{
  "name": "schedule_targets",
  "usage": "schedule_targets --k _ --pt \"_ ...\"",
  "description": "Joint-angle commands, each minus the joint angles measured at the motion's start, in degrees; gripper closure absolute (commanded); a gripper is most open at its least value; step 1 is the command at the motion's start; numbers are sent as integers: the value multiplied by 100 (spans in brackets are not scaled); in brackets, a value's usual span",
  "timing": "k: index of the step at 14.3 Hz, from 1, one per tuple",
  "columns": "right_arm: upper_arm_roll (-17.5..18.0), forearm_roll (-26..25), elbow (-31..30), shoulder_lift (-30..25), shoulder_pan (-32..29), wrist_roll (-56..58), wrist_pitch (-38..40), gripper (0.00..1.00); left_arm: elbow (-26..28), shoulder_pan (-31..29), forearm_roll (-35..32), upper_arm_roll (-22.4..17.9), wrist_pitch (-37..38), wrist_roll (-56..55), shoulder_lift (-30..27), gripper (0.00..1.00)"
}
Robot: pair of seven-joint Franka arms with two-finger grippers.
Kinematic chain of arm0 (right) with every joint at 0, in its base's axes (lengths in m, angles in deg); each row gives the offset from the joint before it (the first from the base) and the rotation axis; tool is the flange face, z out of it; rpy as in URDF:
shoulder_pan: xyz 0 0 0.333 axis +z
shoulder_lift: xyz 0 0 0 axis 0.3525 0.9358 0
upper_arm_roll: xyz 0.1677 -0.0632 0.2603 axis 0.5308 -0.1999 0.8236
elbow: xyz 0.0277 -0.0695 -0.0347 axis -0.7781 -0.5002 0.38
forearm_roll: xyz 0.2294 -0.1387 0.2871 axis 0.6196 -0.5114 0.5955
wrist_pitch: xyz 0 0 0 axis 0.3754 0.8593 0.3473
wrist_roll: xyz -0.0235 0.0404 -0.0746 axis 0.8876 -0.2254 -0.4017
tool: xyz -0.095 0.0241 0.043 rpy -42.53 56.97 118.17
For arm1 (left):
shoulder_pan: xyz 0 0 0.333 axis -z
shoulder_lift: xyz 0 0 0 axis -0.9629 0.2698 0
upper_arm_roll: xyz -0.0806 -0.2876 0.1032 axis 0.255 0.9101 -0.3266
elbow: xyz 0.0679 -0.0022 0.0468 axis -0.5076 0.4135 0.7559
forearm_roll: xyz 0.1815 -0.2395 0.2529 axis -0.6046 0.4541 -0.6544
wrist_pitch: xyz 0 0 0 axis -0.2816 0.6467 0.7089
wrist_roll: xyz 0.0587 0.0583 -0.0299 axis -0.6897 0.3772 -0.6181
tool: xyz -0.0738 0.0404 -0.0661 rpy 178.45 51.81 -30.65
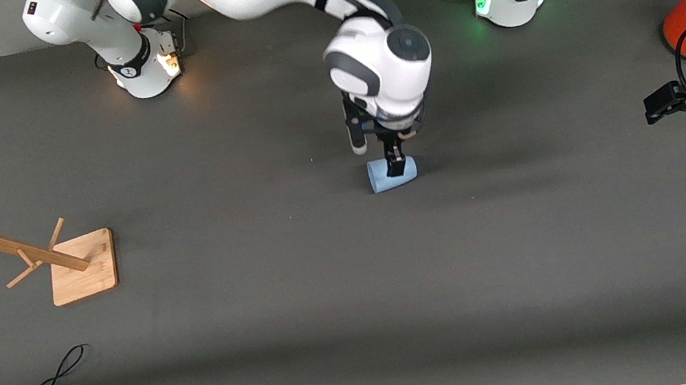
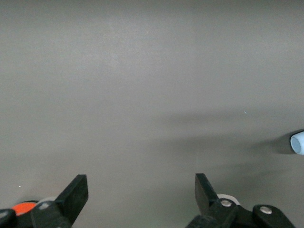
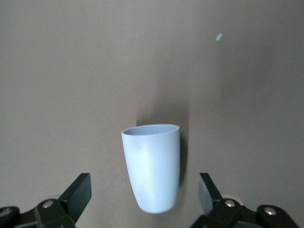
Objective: Rotate and upright cup with both arms
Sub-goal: 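Withdraw the right gripper while the left gripper reaches the cup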
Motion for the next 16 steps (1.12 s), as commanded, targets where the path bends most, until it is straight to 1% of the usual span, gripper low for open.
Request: schedule_targets --k 1,2,3,5,7,9,10,12,13,15,16 --pt "-2 33 -205 -718 -100 865 890 0 -117 9 -33 -4 139 89 49 0" --pt "-63 33 -275 -972 -144 1426 1302 0 -126 18 -33 -4 148 80 49 0" --pt "-73 33 -398 -1279 -379 2084 1585 0 -126 35 -25 4 148 63 49 0" --pt "-64 33 -766 -1973 -819 3184 1824 0 -126 71 -16 13 157 10 49 0" --pt "-64 24 -908 -2467 -1258 4440 2279 0 -126 114 28 48 174 -43 49 0" --pt "-64 24 -909 -2827 -1777 5601 2720 0 -213 159 28 302 174 -269 49 0" --pt "-64 7 -926 -2995 -2066 6155 2835 0 -266 159 28 495 174 -567 58 0" --pt "-73 -19 -926 -3259 -2620 7332 3055 0 -380 167 28 1004 209 -1287 93 0" --pt "-81 -28 -935 -3382 -2893 7904 3151 0 -546 185 19 1293 262 -1769 189 0" --pt "-257 -54 -1048 -3575 -3219 8915 3188 0 -1090 255 -16 1865 472 -2701 539 0" --pt "-266 -55 -1197 -3724 -3490 9372 3144 0 -1458 342 -33 2120 560 -3271 829 0"
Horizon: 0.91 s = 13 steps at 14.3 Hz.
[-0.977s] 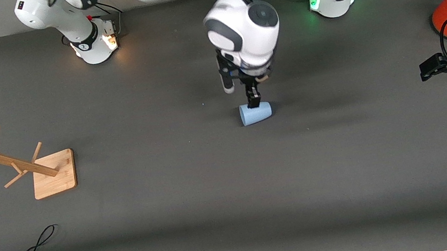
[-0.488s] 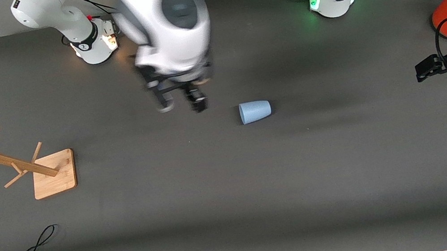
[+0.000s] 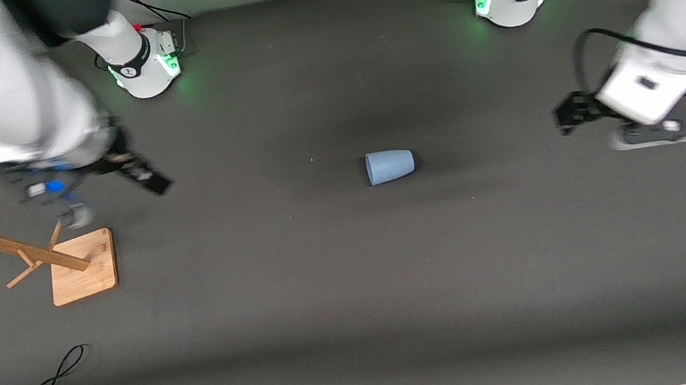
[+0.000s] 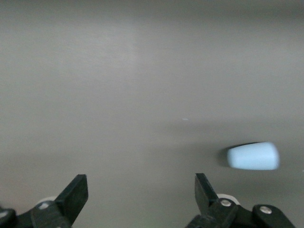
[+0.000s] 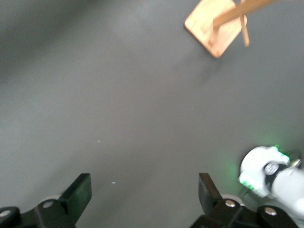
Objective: Rotate and upright cup with both arms
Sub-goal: 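Withdraw the right gripper while the left gripper reaches the cup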
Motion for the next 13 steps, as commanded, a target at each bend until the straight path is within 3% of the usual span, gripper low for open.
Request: schedule_targets --k 1,3,5,8,13 --pt "20 -35 -642 -531 -553 1182 -142 0 -1213 296 -55 569 366 -1440 895 0" --pt "108 -44 -1265 -979 -1011 1990 -615 0 -1907 909 -168 641 401 -2321 1510 0" --pt "484 -53 -1784 -1331 -1757 3026 -1003 0 -2681 1559 -414 632 401 -2989 2134 0" --pt "995 -176 -1918 -1403 -2645 4161 -1197 0 -3517 2466 -898 606 331 -4009 3031 0" --pt "1383 -167 -2059 -1403 -3394 5614 -1725 0 -3502 3021 -1399 580 260 -4091 3630 0"
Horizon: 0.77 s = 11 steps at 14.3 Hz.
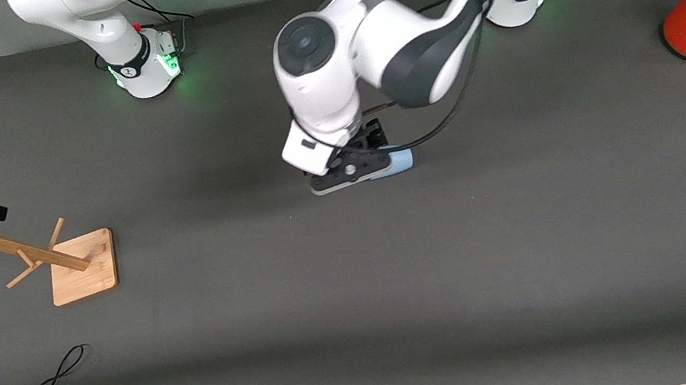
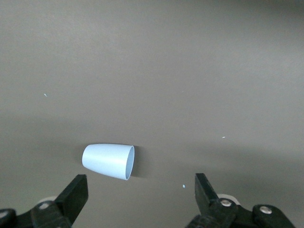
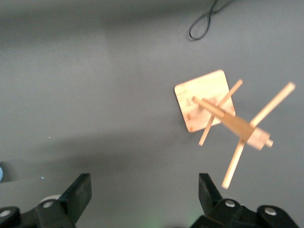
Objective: Rotate and upright cup with both arms
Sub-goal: 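Grasp the rim of the lying cup with the left gripper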
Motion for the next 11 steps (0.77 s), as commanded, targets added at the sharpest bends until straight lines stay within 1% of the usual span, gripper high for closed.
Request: schedule_targets --k 1,4,6,8,9,11 --pt "233 -65 -194 -158 -234 461 -244 0 -254 221 -359 -81 193 24 378 0" --pt "224 -65 -168 -114 -173 470 -271 0 298 457 -1017 -81 132 612 685 0" --pt "233 -65 -177 -70 -164 470 -306 0 370 546 -1492 -81 193 832 976 0" --pt "224 -65 -185 -53 -120 470 -315 0 615 529 -1695 -99 184 1506 1021 0" --pt "163 -65 -185 -53 19 461 -315 0 729 520 -1775 -99 167 1632 1029 0" --pt "145 -74 -185 -53 38 461 -315 0 862 546 -1933 -99 193 1615 1108 1"
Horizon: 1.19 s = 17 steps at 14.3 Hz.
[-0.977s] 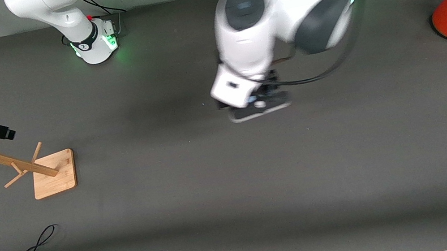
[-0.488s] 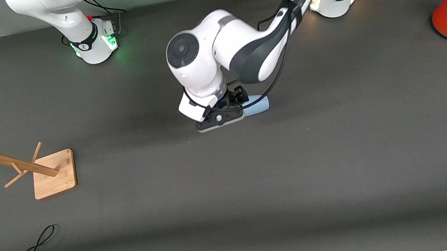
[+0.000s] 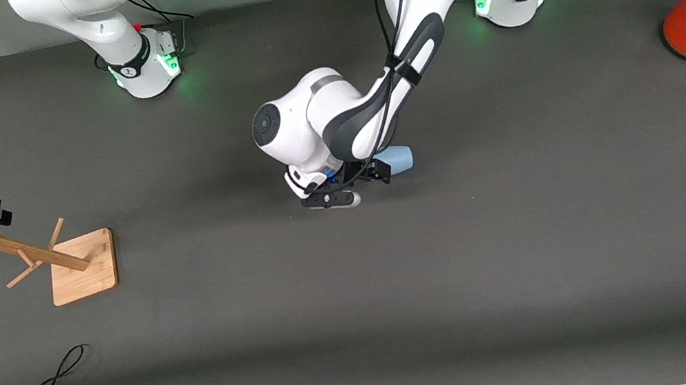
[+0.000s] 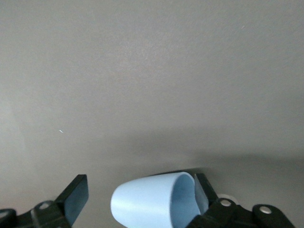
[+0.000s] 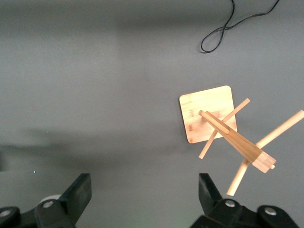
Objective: Rotate and upright cup with both arms
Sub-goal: 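Grasp the rim of the lying cup with the left gripper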
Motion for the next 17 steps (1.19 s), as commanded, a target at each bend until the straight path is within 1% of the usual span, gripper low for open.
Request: schedule_targets --k 1,5,6,7,8,9,12,13,14,17 --pt "-60 -71 -77 -60 52 125 -110 0 274 53 -233 -49 97 161 -63 1" --pt "11 -54 -77 -60 -168 195 -119 0 504 62 -242 -49 220 144 42 3" --pt "11 -54 -77 -60 -150 195 -119 0 539 62 -251 -49 238 161 51 6" --pt "11 -54 -77 -60 -124 204 -128 0 592 62 -251 -49 255 179 60 12" --pt "11 -45 -86 -60 -115 195 -145 0 601 62 -277 -49 255 196 60 23" --pt "11 -36 -95 -60 -106 204 -197 0 601 62 -312 -49 264 205 69 43" --pt "11 -27 -130 -60 -106 204 -224 0 601 62 -338 -49 264 214 104 73" --pt "2 -27 -139 -60 -106 204 -224 0 601 62 -356 -49 264 231 104 91" --pt "2 -27 -139 -60 -106 204 -224 0 601 62 -356 -49 264 240 104 100" --pt "-25 -27 -139 -69 -106 204 -224 0 592 53 -391 -49 273 258 95 100"
